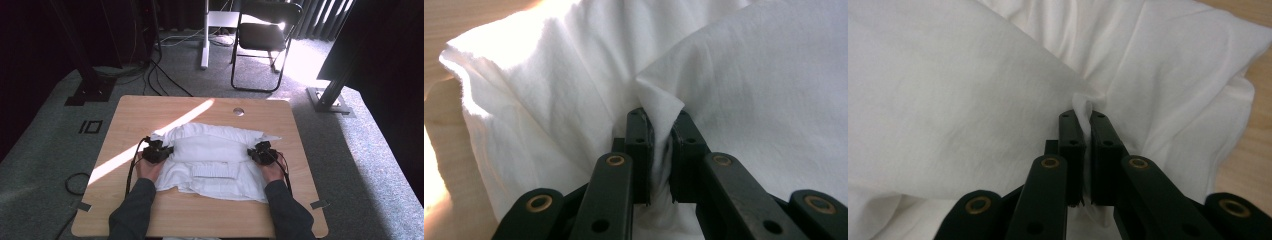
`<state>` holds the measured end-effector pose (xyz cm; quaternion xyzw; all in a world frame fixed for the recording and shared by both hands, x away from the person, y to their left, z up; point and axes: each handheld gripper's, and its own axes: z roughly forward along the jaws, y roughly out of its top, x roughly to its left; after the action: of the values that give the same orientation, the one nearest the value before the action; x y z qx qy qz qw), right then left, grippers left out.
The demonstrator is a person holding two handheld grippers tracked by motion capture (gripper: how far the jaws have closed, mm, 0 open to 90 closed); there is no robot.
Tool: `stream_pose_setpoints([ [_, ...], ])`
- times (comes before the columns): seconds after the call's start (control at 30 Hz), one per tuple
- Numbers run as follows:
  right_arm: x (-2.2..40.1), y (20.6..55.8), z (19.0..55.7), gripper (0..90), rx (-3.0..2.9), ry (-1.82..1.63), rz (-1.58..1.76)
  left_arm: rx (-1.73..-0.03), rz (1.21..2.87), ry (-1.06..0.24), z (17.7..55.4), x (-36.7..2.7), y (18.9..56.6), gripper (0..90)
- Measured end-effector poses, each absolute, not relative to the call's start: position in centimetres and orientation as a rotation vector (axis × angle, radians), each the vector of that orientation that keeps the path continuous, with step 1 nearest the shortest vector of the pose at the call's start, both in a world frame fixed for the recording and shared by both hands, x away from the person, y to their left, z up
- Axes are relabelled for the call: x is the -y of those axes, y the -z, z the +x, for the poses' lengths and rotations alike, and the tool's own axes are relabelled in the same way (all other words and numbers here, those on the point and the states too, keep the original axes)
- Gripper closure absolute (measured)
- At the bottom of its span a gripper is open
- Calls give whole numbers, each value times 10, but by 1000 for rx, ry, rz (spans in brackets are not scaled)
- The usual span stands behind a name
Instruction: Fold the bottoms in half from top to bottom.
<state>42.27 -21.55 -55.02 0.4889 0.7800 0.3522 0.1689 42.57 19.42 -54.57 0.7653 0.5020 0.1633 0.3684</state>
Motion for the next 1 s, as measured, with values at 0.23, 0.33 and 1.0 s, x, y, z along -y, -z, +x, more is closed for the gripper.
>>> stream_pose_setpoints([
  [0.23,220,542,441,862,-2216,-1033,1482,-1339,1928,-406,435,-197,530,840],
  [0.33,228,521,437,865,-2151,-1096,1448,-1298,1846,-417,426,-207,504,848],
  [1.0,256,441,365,868,-1903,-1312,1191,-1049,1624,-387,365,-225,419,849],
])
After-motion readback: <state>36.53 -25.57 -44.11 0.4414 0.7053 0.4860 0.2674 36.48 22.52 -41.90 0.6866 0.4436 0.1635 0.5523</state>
